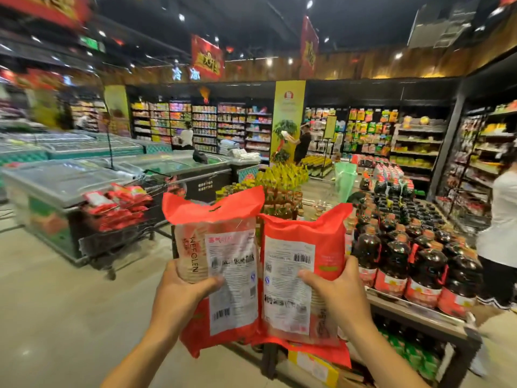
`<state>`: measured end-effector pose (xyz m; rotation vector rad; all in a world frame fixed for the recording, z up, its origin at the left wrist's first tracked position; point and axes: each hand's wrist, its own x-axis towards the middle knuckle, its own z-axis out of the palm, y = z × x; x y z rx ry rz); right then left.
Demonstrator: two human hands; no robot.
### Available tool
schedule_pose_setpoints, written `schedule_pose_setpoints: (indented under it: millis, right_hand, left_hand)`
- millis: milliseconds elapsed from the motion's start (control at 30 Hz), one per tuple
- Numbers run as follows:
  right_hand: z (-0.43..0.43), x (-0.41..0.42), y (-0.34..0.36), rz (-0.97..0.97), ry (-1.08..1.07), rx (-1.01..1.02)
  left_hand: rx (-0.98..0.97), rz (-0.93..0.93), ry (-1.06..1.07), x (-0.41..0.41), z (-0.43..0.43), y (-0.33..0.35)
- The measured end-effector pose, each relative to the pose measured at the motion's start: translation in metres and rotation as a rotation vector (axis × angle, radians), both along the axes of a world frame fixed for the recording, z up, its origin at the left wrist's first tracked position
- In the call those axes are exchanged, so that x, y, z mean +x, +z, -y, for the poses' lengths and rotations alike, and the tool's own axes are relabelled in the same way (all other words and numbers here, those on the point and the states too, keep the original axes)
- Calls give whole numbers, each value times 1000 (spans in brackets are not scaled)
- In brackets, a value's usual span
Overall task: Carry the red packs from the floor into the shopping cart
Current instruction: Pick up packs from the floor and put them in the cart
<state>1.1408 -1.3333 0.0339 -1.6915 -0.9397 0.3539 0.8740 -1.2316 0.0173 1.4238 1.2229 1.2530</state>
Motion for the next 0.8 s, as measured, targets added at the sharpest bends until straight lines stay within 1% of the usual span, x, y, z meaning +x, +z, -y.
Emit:
schedule_pose_setpoints:
  millis: [133, 400, 600, 800]
  right_hand:
    - [-47, -29, -3, 11, 72, -12]
    - [-148, -74, -20, -38, 220, -42]
    - [-239, -100, -27, -83, 348, -59]
    - [-349, -115, -26, -138, 429, -55]
  left_hand:
    - [-2, 0, 90, -35, -27, -6]
    - [3, -39, 254, -88, -85, -19]
    - [-29, -65, 368, -117, -151, -25]
    - [-17, -101, 472, -128, -231, -13]
